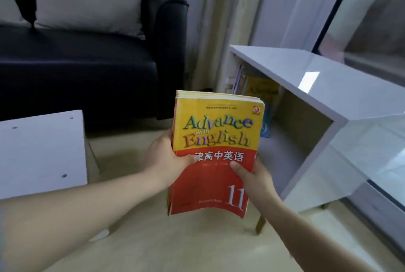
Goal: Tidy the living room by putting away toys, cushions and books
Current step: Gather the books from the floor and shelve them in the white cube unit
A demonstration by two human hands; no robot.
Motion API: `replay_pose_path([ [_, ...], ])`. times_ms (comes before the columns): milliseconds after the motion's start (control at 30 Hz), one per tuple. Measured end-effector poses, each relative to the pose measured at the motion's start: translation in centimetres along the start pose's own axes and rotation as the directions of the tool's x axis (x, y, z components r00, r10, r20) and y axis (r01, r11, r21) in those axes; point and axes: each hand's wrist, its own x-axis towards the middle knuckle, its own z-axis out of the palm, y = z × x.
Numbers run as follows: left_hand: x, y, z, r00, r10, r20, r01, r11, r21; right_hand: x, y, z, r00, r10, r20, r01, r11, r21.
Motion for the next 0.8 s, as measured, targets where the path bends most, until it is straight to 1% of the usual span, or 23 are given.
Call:
replay_pose_path([
  [100, 1.8, 1.5, 1.6, 1.000, -0.003, 0.019, 0.003, 1.000, 0.021, 2.2, 0.3, -1.2, 0.999, 0.010, -0.034, -0.010, 1.000, -0.001],
  [233, 3.9, 2.7, 3.2, 0.999, -0.002, 0.039, -0.003, 0.991, 0.134, 4.2, 1.3, -1.8, 0.992, 0.079, -0.103, -0.078, 0.997, 0.018],
  [300, 4.9, 2.9, 4.1, 0.998, 0.004, 0.061, -0.015, 0.985, 0.173, 5.1, 1.6, -1.7, 0.978, 0.113, -0.175, -0.108, 0.993, 0.036],
  [367, 6.8, 2.5, 5.7, 0.996, 0.016, 0.088, -0.033, 0.979, 0.200, 6.7, 2.0, -1.3, 0.948, 0.143, -0.283, -0.142, 0.990, 0.023],
  [433, 8.7, 1.5, 7.1, 0.992, -0.013, 0.129, -0.006, 0.989, 0.145, 8.2, 2.2, -0.8, 0.910, 0.155, -0.383, -0.162, 0.987, 0.015],
  [500, 10.6, 0.6, 8.3, 0.978, -0.028, 0.205, 0.014, 0.997, 0.073, 10.1, 2.6, -0.4, 0.878, 0.166, -0.449, -0.179, 0.984, 0.012],
  [600, 12.8, -0.5, 10.2, 0.947, 0.019, 0.322, -0.035, 0.998, 0.044, 12.4, 3.4, -1.1, 0.838, 0.167, -0.519, -0.188, 0.982, 0.014],
  [667, 14.6, -0.7, 11.3, 0.936, 0.050, 0.348, -0.058, 0.998, 0.014, 14.0, 4.2, -1.4, 0.814, 0.150, -0.561, -0.183, 0.983, -0.003],
  [800, 17.7, -0.5, 12.2, 0.931, 0.101, 0.349, -0.094, 0.995, -0.037, 16.5, 5.2, -1.7, 0.760, 0.103, -0.642, -0.164, 0.986, -0.036],
])
